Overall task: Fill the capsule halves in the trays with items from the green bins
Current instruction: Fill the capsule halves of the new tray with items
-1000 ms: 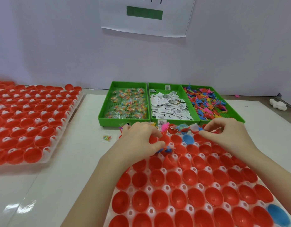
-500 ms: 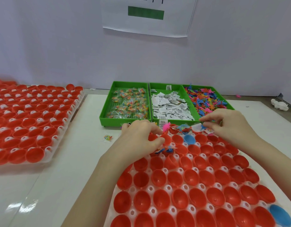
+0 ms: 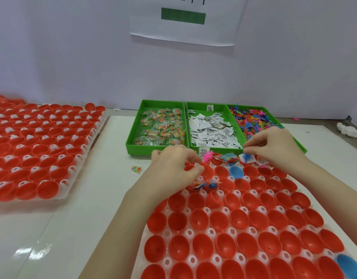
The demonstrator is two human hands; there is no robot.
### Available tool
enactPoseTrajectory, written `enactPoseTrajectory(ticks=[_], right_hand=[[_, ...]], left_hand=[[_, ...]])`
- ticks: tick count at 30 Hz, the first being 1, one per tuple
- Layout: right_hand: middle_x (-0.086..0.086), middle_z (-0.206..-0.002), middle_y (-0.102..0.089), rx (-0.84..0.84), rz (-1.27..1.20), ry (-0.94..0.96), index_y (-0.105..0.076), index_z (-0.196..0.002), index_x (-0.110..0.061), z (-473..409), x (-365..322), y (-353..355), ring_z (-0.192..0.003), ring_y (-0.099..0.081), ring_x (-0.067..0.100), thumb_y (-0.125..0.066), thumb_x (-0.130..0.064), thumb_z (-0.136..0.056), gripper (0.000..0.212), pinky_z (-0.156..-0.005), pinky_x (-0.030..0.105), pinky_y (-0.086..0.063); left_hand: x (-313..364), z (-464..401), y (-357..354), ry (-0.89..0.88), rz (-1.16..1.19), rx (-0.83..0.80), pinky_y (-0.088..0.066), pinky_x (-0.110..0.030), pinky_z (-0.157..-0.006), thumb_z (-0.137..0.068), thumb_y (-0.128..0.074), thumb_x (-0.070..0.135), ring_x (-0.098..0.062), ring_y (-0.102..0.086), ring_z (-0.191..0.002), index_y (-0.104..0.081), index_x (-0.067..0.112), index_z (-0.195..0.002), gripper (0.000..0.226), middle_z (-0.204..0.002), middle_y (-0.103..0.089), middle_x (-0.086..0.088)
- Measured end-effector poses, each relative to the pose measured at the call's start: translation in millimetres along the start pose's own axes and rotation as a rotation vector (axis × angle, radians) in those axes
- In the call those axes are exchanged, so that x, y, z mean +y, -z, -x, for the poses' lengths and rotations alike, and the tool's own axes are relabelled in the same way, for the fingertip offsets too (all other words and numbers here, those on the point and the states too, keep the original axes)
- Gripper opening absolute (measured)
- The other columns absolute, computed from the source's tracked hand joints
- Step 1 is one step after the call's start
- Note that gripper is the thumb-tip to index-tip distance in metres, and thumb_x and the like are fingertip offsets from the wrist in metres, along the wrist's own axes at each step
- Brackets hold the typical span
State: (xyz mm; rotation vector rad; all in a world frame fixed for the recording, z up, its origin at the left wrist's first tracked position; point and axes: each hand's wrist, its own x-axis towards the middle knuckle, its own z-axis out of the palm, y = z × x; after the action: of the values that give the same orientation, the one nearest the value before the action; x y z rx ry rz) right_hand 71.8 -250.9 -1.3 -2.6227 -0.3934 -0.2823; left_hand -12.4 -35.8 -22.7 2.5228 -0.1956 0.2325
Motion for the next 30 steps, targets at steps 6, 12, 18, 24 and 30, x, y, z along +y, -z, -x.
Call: enactPoseTrajectory(ticks=[6,12,18,24,30], right_hand=[[-0.012,-0.069,-0.062,0.003,0.059,-0.035,-0.073,-0.082,-0.022,1.1,3.7,-2.1,-0.066,-0.054,0.005,-0.078,-0.027,-0.072,0.013,-0.069,0.031,-0.048],[-0.004,-0.108,-0.067,-0.030,0.143,-0.004,-0.069,-0.102,-0.023,-0.2,2.1,-1.5,-0.103,-0.058,0.018,-0.069,-0.036,-0.080,0.026,-0.087,0.039,-0.049],[-0.004,-0.106,-0.067,-0.043,0.109,-0.066,-0.062,-0.112,-0.024,-5.3,5.2,3.6,-0.095,-0.058,0.015,-0.056,-0.044,-0.086,0.033,-0.093,0.039,-0.043],[-0.014,-0.108,-0.063,-0.285,0.252,-0.133,-0.052,-0.120,-0.038,-6.2,4.4,7.9,-0.114,-0.052,0.015,-0.066,-0.056,-0.073,0.052,-0.097,0.041,-0.030],[0.010,-0.105,-0.069,0.118,-0.265,-0.222,-0.068,-0.103,-0.013,-34.7,35.6,20.7,-0.100,-0.059,0.021,-0.063,-0.027,-0.086,0.022,-0.091,0.034,-0.042]], left_hand=[[-0.2,-0.4,1.3,0.011,-0.002,0.007,-0.022,-0.030,-0.085,-0.088,-0.054,0.039,-0.008,-0.050,-0.104,-0.066,0.031,-0.102,0.020,-0.107,-0.059,0.011],[-0.5,0.1,1.8,0.011,-0.002,0.016,-0.025,-0.033,-0.091,-0.089,-0.053,0.039,-0.008,-0.051,-0.103,-0.066,0.031,-0.102,0.020,-0.106,-0.059,0.013],[-0.2,0.7,4.4,0.015,0.000,0.020,-0.028,-0.034,-0.094,-0.090,-0.052,0.039,-0.007,-0.052,-0.102,-0.066,0.032,-0.101,0.019,-0.106,-0.060,0.012],[-0.9,0.4,2.7,0.024,0.006,0.034,-0.026,-0.032,-0.089,-0.090,-0.052,0.038,-0.006,-0.051,-0.101,-0.066,0.032,-0.100,0.018,-0.104,-0.059,0.012],[-7.3,-0.5,6.8,0.002,0.127,0.174,-0.040,-0.033,-0.090,-0.088,-0.059,0.026,-0.007,-0.053,-0.091,-0.070,0.023,-0.092,0.013,-0.083,-0.054,0.017]])
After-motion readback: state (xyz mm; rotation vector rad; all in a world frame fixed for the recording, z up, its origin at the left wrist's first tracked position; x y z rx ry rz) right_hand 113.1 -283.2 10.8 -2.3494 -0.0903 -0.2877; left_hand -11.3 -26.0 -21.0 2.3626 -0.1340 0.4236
